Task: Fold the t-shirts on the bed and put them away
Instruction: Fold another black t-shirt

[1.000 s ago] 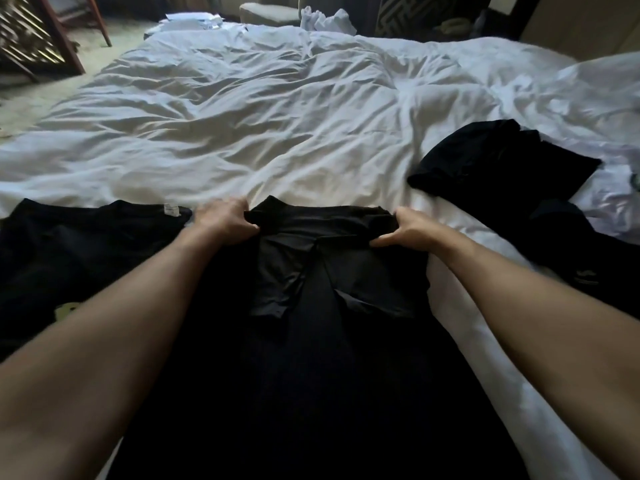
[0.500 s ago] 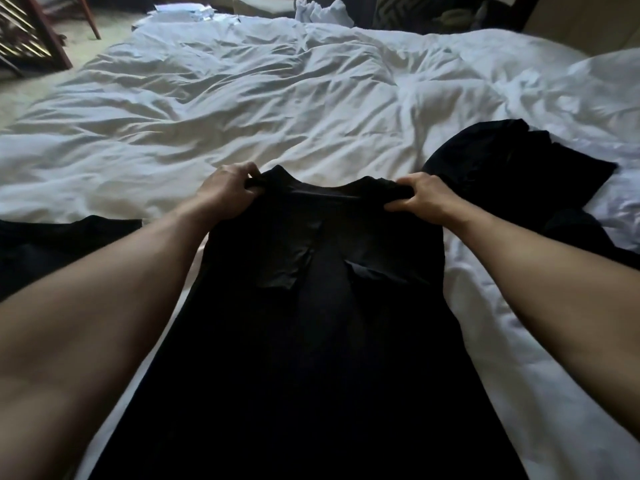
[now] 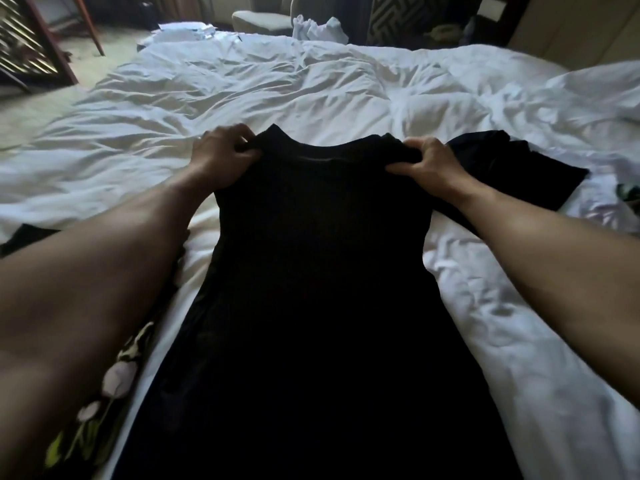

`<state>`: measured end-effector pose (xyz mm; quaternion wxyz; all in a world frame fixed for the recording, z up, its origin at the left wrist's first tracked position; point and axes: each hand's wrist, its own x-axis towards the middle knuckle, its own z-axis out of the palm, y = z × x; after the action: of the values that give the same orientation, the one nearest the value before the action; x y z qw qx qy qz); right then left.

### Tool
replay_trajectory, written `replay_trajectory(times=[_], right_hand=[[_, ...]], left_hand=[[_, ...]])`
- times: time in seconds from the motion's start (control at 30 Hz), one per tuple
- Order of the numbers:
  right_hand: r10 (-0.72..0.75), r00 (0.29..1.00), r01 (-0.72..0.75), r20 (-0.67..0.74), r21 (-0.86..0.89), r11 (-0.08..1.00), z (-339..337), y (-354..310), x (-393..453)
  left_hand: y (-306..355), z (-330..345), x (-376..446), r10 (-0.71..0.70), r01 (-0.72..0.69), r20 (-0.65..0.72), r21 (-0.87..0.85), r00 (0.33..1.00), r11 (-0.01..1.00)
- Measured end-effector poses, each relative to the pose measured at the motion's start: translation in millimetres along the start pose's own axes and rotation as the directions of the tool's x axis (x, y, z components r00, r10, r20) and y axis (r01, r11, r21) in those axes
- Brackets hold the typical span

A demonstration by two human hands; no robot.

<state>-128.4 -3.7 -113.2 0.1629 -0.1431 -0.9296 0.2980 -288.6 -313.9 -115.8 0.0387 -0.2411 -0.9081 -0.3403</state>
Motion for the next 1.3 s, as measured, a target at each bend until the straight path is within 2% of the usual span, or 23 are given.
replay_trajectory(times=[0.13, 0.3, 0.4, 0.57, 0.67, 0.77, 1.07, 1.2, 1.3], right_hand=[[-0.024, 0.999, 0.015, 0.042, 0.201, 0.979, -7.1, -5.2, -46.6], [-0.057, 0.997, 0.039, 0.059, 0.264, 0.964, -13.1, -10.8, -118.1], [-0.104, 0.994, 0.095, 0.038, 0.187, 0.978, -14.6, -18.3, -172.5], [-0.215, 0.975, 0.215, -0.058, -0.013, 0.977, 4.7, -22.3, -283.8], [-0.230, 0.973, 0.230, -0.031, -0.017, 0.973, 21.9, -13.6, -346.1], [-0.290, 0.956, 0.286, -0.045, -0.079, 0.955, 35.3, -7.9, -389.8], [-0.427, 0.901, 0.390, -0.068, -0.300, 0.871, 41.9, -3.3, -446.7], [-0.451, 0.892, 0.407, -0.016, -0.402, 0.820, 41.1, 2.5, -463.1], [-0.443, 0.894, 0.421, 0.063, -0.452, 0.786, 39.7, 5.6, -472.1]], left_hand=[[-7.0, -13.0, -41.4, 0.038, -0.037, 0.003, -0.143, 0.999, 0.989], [-9.6, -36.1, -113.1, 0.131, -0.111, 0.078, -0.222, 0.988, 0.969], [-14.6, -47.9, -164.4, 0.200, -0.176, 0.118, -0.190, 0.973, 0.966], [-36.5, -41.3, -271.9, 0.313, -0.307, 0.053, -0.107, 0.948, 0.946], [-57.5, -26.0, -339.7, 0.415, -0.411, 0.074, -0.061, 0.907, 0.909], [-67.2, -17.4, -392.8, 0.416, -0.419, 0.095, 0.017, 0.905, 0.908], [-59.2, -26.3, -454.1, 0.526, -0.543, 0.132, 0.190, 0.840, 0.818], [-67.0, -20.0, -468.4, 0.544, -0.561, 0.139, 0.233, 0.827, 0.794], [-70.3, -18.9, -474.5, 0.521, -0.537, 0.131, 0.248, 0.843, 0.806]])
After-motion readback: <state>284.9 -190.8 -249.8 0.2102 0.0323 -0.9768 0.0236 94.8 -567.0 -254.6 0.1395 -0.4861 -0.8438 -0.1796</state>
